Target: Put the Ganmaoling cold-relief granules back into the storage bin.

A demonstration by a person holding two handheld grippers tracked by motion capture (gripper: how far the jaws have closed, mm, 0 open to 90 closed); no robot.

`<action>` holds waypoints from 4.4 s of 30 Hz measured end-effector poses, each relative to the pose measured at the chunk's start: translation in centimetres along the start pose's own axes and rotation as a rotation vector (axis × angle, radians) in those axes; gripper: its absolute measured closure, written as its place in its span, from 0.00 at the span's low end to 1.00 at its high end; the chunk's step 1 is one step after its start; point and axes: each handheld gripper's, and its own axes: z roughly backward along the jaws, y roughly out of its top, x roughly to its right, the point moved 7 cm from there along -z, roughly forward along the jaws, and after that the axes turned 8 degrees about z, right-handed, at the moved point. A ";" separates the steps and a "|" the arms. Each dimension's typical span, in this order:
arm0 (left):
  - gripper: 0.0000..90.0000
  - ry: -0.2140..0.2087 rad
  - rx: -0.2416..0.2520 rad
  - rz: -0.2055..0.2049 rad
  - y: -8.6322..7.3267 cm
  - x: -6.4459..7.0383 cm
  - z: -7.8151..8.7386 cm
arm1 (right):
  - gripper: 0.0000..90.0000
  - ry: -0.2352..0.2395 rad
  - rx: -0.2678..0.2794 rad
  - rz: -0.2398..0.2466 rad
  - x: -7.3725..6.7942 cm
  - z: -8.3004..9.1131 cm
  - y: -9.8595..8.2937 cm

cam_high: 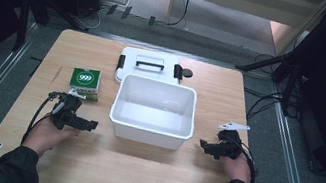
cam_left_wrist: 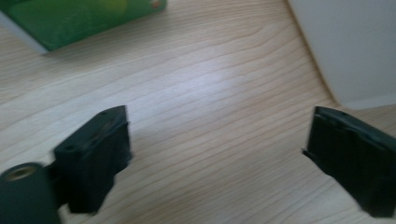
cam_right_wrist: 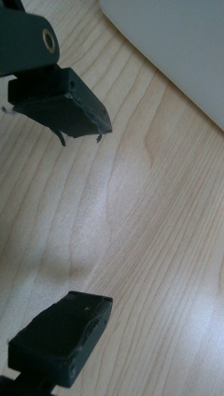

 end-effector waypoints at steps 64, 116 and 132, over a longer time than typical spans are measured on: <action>0.05 0.070 -0.014 0.173 6.0 -1.6 4.9 | 0.16 -0.011 -0.016 0.018 -0.1 0.0 -0.1; 0.00 0.206 -0.234 0.374 13.1 -5.0 -2.4 | 0.16 0.009 -0.039 0.031 -0.1 -0.4 -0.5; 0.03 0.228 -0.245 0.380 13.2 -5.0 -2.9 | 0.16 0.009 -0.040 0.027 -0.1 -0.4 -0.5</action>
